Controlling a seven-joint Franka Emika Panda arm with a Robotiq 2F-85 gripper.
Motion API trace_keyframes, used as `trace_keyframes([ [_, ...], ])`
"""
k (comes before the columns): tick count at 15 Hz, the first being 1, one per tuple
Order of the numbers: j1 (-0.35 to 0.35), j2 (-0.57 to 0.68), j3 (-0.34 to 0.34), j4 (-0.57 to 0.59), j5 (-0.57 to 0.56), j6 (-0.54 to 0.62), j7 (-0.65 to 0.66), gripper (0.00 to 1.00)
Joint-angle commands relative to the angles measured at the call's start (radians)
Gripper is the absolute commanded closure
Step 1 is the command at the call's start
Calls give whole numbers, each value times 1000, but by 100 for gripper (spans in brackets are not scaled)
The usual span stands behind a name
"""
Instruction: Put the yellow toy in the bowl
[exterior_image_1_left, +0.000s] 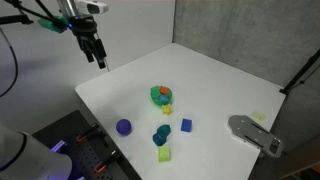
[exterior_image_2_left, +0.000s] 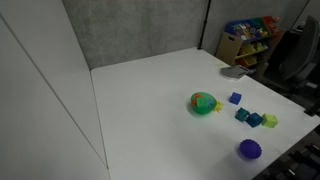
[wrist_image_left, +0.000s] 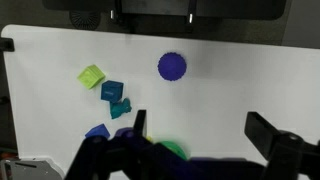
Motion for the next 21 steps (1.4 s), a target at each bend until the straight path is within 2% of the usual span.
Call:
trace_keyframes([
  [1, 12, 2, -11, 2, -6, -2, 6, 0],
  [6, 2, 60, -6, 38, -2, 40, 29, 0],
  [12, -25, 259, -13, 151, -9, 177, 80, 0],
  [21, -53, 574, -127, 368, 41, 340, 59, 0],
])
